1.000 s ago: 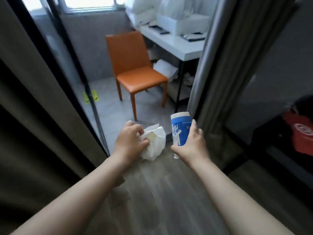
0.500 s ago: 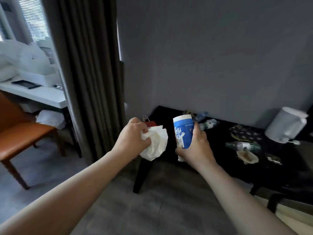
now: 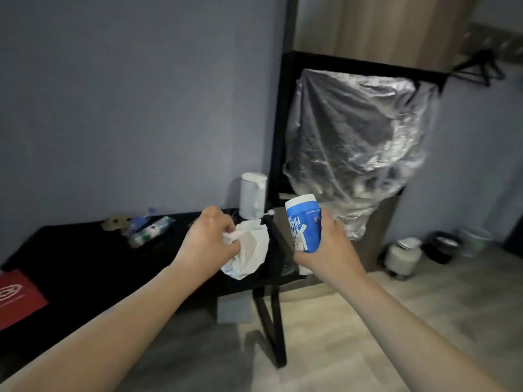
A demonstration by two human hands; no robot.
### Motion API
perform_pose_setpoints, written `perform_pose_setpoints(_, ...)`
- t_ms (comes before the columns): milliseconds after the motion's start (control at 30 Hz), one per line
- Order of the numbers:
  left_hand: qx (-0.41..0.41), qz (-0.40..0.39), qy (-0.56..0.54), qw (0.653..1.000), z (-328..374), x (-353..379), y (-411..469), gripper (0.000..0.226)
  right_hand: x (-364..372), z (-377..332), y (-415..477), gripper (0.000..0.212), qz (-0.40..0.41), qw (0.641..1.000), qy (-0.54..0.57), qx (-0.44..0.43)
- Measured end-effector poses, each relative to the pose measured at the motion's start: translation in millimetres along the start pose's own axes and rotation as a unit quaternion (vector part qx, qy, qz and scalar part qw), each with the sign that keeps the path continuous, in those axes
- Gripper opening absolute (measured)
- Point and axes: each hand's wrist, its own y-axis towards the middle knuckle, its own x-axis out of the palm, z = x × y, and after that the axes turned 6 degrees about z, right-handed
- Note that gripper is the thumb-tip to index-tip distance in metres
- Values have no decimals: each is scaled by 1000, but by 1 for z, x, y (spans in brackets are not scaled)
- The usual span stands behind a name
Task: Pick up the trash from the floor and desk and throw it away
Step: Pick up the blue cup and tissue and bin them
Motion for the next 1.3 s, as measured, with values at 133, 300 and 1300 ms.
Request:
perform_pose_setpoints(133, 62, -48, -52, 996, 57, 68, 38, 19, -44, 58, 17, 84, 50, 997, -27, 61)
perform_pose_setpoints(300, 124, -90, -122, 981, 113, 141, 91, 17, -88, 110, 43, 90, 120, 983, -69, 119)
perform_pose_setpoints(1300, 331, -152, -263, 893, 452, 458, 283, 18, -313, 425, 197, 105, 305, 904, -152, 257)
